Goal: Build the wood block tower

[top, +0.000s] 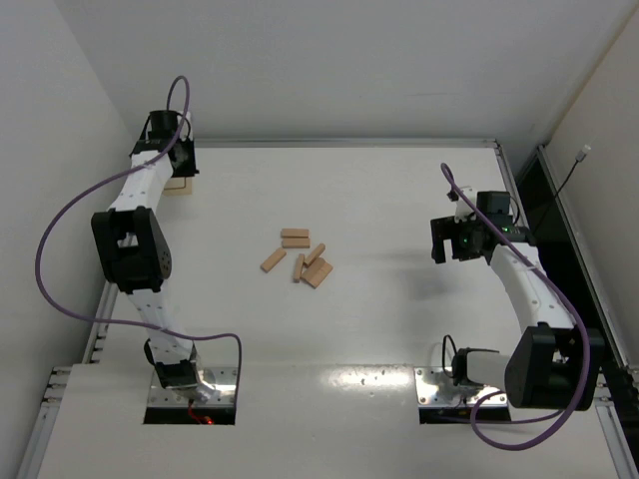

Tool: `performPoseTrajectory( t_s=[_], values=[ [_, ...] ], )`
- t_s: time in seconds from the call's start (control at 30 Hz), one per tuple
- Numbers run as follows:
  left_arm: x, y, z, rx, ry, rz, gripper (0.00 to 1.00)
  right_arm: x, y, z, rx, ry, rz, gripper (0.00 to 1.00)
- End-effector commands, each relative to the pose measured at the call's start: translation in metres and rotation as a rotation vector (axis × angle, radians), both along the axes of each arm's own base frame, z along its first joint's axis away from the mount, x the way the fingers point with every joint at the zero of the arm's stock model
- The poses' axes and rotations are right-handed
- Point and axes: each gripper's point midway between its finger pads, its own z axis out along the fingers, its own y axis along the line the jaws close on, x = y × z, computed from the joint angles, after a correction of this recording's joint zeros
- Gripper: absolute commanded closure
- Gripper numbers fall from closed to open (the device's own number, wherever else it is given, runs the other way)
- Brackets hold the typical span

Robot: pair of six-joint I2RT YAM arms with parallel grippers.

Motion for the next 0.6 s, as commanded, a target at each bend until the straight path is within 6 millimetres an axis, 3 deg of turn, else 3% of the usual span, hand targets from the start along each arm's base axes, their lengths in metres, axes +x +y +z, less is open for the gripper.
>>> performPoseTrajectory(
  t_s=[0.0, 0.07, 0.13, 0.2, 0.23, 0.3, 0.33, 0.43, 0.53, 0.57],
  values=[
    [0.016, 0.027, -0.010, 0.041, 0.054, 0.017, 1.00, 0.016, 0.000, 0.022, -0.014, -0.090, 0.010, 0.14],
    [0.024, 0.044, -0.031, 0.018, 0.080, 0.037, 1.00, 0.016, 0.000, 0.022, -0.014, -0.090, 0.010, 0.14],
    [0.038, 0.050, -0.029, 0.020, 0.056, 0.028, 1.00, 0.016, 0.000, 0.022, -0.014, -0.090, 0.010, 0.14],
    [0.041, 0.049, -0.054, -0.022, 0.114, -0.011, 0.98, 0.014, 0.000, 0.021, -0.014, -0.081, 0.010, 0.14],
    [0.051, 0.049, -0.047, -0.029, 0.087, -0.022, 0.93, 0.014, 0.002, 0.021, -0.006, -0.082, 0.016, 0.14],
    [0.056, 0.061, -0.061, -0.095, 0.089, 0.000, 0.92, 0.014, 0.002, 0.021, -0.006, -0.082, 0.016, 0.14],
    [0.063, 0.066, -0.055, -0.098, 0.062, 0.000, 0.91, 0.014, 0.002, 0.021, -0.006, -0.082, 0.016, 0.14],
    [0.075, 0.080, -0.059, -0.115, 0.037, 0.016, 0.91, 0.012, 0.002, 0.015, -0.010, -0.065, 0.023, 0.14],
    [0.079, 0.084, -0.061, -0.113, 0.024, -0.001, 0.91, 0.012, 0.003, 0.013, -0.002, -0.056, 0.029, 0.14],
    [0.079, 0.084, -0.067, -0.116, 0.034, 0.000, 0.85, 0.012, 0.003, 0.013, -0.002, -0.056, 0.029, 0.14]
  ],
)
